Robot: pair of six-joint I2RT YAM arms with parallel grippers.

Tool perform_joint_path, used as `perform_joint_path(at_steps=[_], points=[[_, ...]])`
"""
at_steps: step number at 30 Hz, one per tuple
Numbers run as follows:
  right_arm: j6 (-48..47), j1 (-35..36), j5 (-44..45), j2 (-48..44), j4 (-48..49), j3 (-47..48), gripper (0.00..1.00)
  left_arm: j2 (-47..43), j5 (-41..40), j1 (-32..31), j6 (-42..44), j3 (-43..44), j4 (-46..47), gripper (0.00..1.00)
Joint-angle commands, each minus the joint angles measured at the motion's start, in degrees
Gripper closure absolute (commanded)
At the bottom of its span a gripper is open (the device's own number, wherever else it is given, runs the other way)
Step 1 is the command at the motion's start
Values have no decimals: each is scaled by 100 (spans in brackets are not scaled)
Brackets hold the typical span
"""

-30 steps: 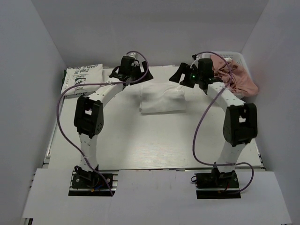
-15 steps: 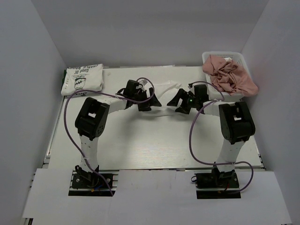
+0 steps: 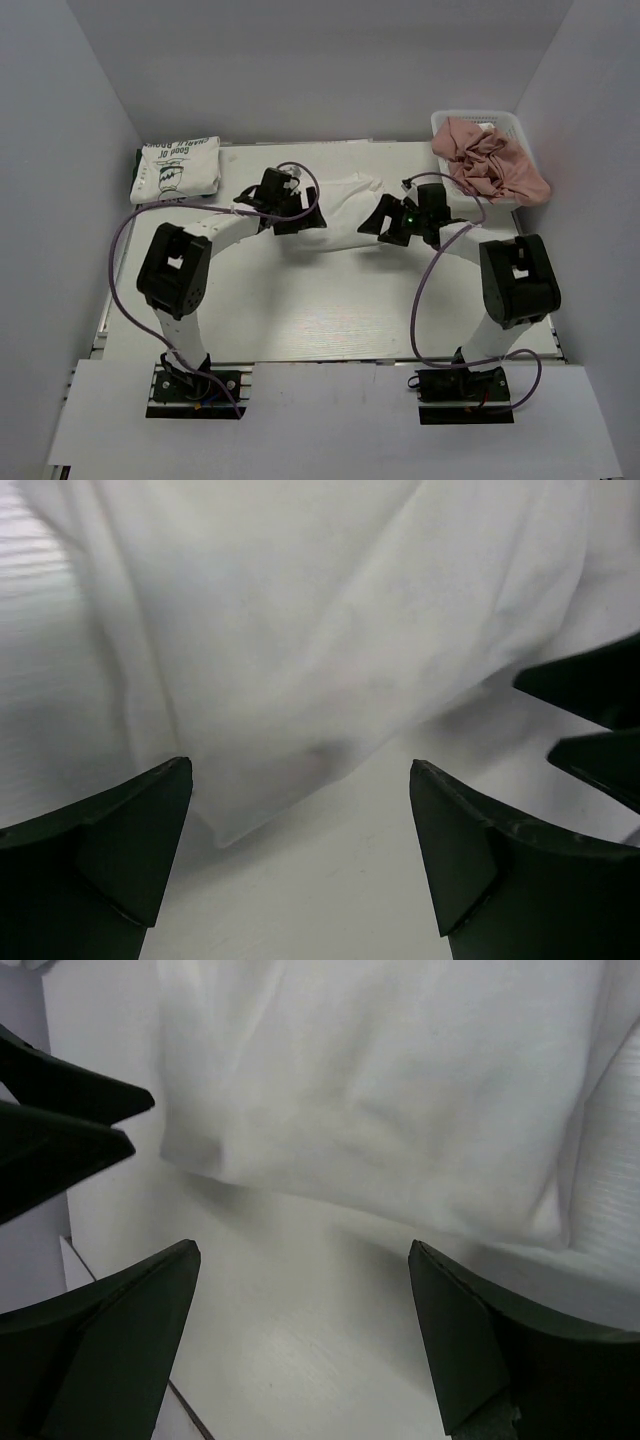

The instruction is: Fold and stack the t-shirts

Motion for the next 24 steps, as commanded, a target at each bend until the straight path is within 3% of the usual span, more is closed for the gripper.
perform_joint_path(at_steps=[1, 5, 9, 18, 23, 24], points=[[-574, 50, 85, -885, -461, 53, 9, -865, -1089, 106, 313, 0, -518, 0], [-636, 86, 14, -1433, -470, -149, 9, -596, -1680, 158, 384, 157, -798, 0], [-724, 86, 267, -1864, -725, -202, 9, 222, -2076, 158, 384, 1210, -1607, 0], [-1067, 33, 576, -2005, -1261, -176, 9, 1496, -1796, 158, 534, 2090, -1511, 0], [-1093, 33, 533, -1882, -1270, -211, 9, 2077, -1593, 97, 841, 2600, -1564, 27], [-1093, 42, 515, -1838, -1270, -220, 9, 2130, -1541, 97, 893, 2601, -1564, 40]])
